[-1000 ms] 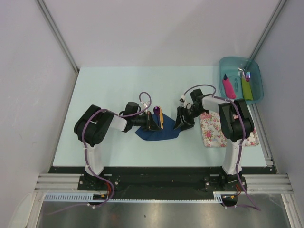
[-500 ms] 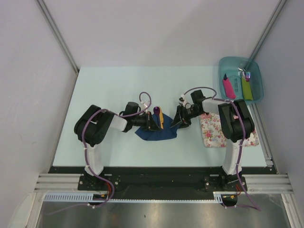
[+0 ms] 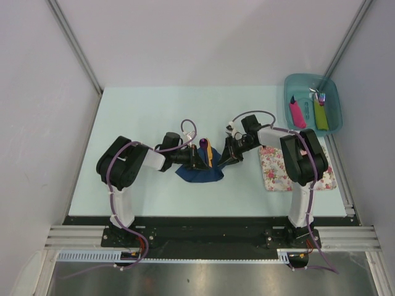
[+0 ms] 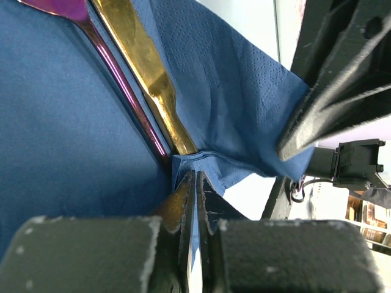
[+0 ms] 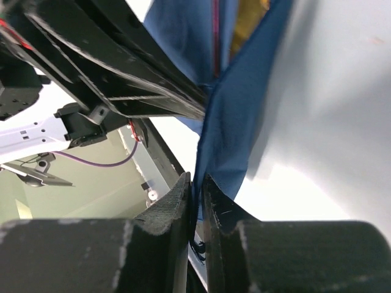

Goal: Place the utensils on the paper napkin and roll it up

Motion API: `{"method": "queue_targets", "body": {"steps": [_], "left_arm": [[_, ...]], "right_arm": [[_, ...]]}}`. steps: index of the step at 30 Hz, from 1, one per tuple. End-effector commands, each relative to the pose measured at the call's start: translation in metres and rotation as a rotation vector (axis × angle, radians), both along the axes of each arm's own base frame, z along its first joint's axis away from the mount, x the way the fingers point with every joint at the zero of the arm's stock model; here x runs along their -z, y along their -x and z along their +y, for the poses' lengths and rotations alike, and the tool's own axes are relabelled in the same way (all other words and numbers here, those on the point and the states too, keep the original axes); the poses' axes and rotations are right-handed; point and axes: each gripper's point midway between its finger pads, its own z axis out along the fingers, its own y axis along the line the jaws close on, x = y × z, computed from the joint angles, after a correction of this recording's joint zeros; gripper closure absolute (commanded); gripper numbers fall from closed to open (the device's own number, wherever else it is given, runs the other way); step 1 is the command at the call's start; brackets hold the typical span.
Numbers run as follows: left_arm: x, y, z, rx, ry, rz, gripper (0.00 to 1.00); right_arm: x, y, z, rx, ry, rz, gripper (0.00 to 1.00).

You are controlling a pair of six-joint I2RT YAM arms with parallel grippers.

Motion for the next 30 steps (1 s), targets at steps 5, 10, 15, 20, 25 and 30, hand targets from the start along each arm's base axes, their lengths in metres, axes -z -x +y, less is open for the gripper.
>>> {"method": "queue_targets", "body": {"steps": [5, 10, 15, 20, 25, 30], "left_arm": [[-0.012, -0.011, -0.006, 0.015, 0.024, -0.067, 0.94], [-0.017, -0.010, -0.007, 0.023, 0.033, -0.077, 0.94], [-0.034, -0.012, -0.006, 0.026, 0.061, -0.105, 0.91], [-0.050, -0.011, 0.007, 0.017, 0.061, -0.132, 0.77], [-0.051, -0.007, 0.034, -0.021, 0.060, -0.114, 0.72], [-0.041, 0.005, 0.054, -0.043, 0.026, -0.085, 0.72]], "right_arm": [[-0.016, -0.005, 0.032, -0.028, -0.057, -0.020, 0.83], [-0.011, -0.001, 0.047, -0.044, -0.058, -0.004, 0.83], [-0.007, -0.002, 0.055, -0.044, -0.054, -0.009, 0.83], [-0.002, -0.007, 0.058, -0.030, -0.044, -0.019, 0.83], [0.001, -0.008, 0.063, -0.032, -0.039, -0.038, 0.84], [0.002, -0.006, 0.073, -0.049, -0.036, -0.044, 0.84]]}}
